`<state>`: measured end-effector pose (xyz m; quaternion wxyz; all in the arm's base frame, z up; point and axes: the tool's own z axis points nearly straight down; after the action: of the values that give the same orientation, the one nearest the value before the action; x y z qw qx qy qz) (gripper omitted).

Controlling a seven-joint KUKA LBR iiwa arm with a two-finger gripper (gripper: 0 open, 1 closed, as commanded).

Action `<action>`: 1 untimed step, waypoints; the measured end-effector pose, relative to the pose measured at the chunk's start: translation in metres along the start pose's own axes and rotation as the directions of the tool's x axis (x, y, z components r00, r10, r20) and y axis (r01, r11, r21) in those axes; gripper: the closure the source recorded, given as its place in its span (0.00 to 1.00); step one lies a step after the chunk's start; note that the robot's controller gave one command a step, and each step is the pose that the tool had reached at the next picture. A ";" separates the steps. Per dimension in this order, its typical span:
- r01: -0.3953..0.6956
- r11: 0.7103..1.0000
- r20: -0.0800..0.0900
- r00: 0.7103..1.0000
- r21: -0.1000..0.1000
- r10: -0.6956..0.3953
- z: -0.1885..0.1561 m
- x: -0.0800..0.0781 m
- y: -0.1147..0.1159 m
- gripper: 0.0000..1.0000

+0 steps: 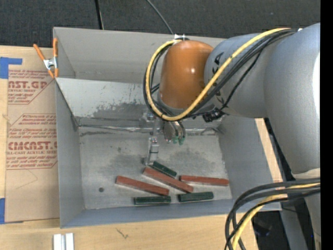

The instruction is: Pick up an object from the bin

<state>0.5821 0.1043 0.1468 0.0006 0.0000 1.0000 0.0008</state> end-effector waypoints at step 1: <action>0.000 1.000 0.000 1.000 0.000 0.000 0.000 0.000 0.000 0.00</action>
Offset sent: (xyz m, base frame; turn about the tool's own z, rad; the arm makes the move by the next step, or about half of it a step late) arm -0.0859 -0.0120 -0.0553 -0.2208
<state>0.5821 0.1043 0.1468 0.0006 0.0000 1.0000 0.0008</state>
